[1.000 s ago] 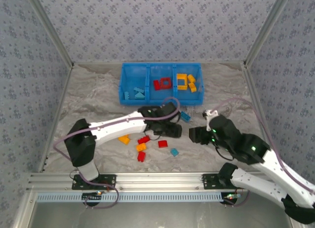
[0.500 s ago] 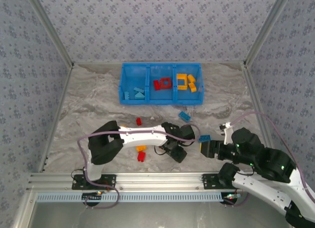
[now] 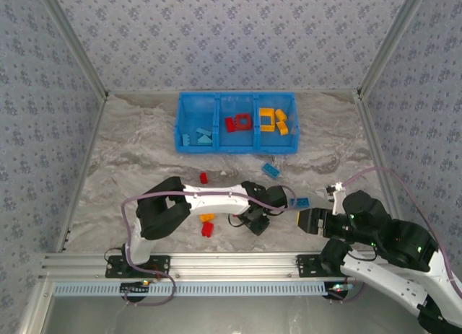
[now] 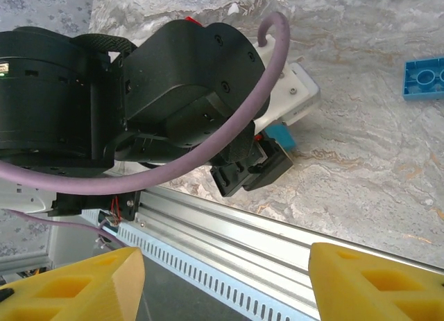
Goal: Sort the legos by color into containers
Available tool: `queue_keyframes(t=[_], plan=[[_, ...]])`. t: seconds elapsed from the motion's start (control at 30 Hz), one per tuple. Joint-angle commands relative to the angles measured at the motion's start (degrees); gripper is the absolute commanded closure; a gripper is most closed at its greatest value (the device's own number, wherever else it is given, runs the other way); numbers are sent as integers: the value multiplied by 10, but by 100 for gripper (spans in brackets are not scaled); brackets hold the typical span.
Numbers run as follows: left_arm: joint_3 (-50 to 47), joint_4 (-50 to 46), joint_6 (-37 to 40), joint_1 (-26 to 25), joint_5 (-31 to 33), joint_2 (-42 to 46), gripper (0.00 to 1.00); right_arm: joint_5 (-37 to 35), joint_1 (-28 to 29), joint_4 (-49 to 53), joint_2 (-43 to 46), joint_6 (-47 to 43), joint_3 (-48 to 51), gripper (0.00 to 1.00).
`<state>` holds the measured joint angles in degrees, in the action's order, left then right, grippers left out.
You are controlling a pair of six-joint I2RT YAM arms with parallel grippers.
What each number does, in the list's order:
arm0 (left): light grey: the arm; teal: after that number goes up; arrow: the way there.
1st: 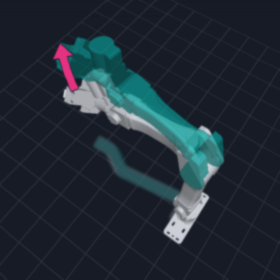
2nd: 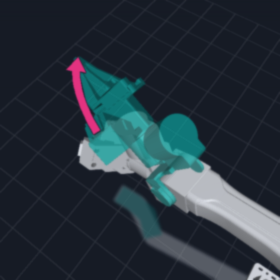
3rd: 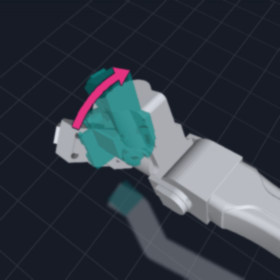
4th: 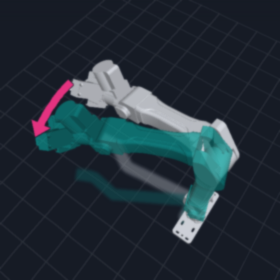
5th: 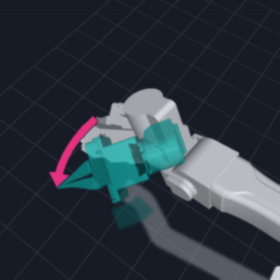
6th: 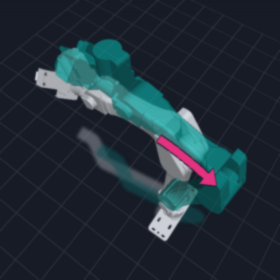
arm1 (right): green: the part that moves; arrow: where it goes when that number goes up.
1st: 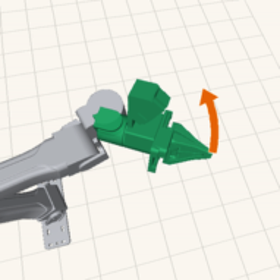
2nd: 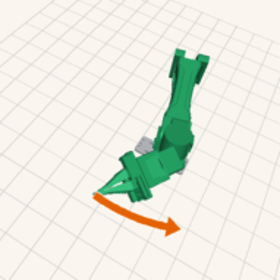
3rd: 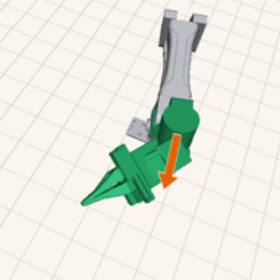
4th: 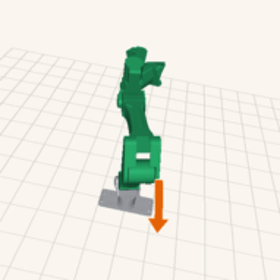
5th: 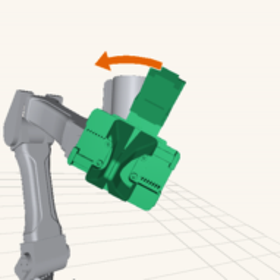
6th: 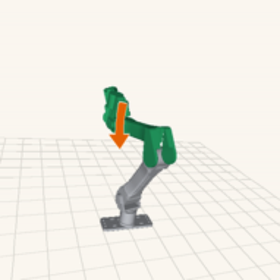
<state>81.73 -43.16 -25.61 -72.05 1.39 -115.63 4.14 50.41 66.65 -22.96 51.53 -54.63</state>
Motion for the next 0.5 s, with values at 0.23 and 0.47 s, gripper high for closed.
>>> queue_keyframes(t=[0.23, 0.47], plan=[[-12, 11, -36, 22, 43, 96, 64, 7, 3, -4, -6, -6, 23, 35], [-35, -38, -45, 151, 42, 217, 65, 23, 5, -128, -143, -85, 34, 36]])
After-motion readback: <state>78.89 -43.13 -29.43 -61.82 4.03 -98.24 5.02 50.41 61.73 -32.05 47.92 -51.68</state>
